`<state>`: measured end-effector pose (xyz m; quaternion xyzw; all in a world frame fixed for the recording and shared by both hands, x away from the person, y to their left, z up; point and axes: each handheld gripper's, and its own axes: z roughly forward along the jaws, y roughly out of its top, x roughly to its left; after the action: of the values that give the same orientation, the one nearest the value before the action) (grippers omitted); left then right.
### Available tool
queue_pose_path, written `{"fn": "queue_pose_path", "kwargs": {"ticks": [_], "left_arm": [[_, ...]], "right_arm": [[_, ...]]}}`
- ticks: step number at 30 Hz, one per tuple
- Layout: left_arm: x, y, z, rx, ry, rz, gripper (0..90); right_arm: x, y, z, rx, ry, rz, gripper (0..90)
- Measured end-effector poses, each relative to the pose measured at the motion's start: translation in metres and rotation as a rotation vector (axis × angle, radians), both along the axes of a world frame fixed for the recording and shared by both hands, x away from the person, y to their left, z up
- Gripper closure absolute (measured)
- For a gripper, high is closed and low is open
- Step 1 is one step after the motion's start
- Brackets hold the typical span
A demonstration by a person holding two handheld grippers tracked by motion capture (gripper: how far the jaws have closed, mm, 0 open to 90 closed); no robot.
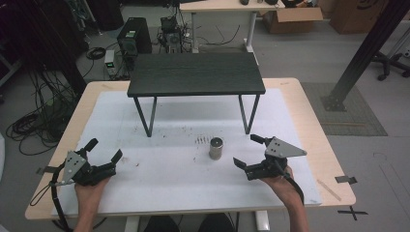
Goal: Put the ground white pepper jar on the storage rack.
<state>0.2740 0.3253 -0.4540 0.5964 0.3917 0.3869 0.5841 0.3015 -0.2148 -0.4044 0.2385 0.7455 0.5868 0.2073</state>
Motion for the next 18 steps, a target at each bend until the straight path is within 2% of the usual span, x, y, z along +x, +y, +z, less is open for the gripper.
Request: {"fn": "queue_pose_path", "kwargs": {"ticks": [18], "left_arm": [[0.0,0.0,0.0,-0.001,0.0,-0.001,2.1]], "right_arm": [[0.012,0.023,-0.01,-0.013,0.026,0.008,1.1]]}}
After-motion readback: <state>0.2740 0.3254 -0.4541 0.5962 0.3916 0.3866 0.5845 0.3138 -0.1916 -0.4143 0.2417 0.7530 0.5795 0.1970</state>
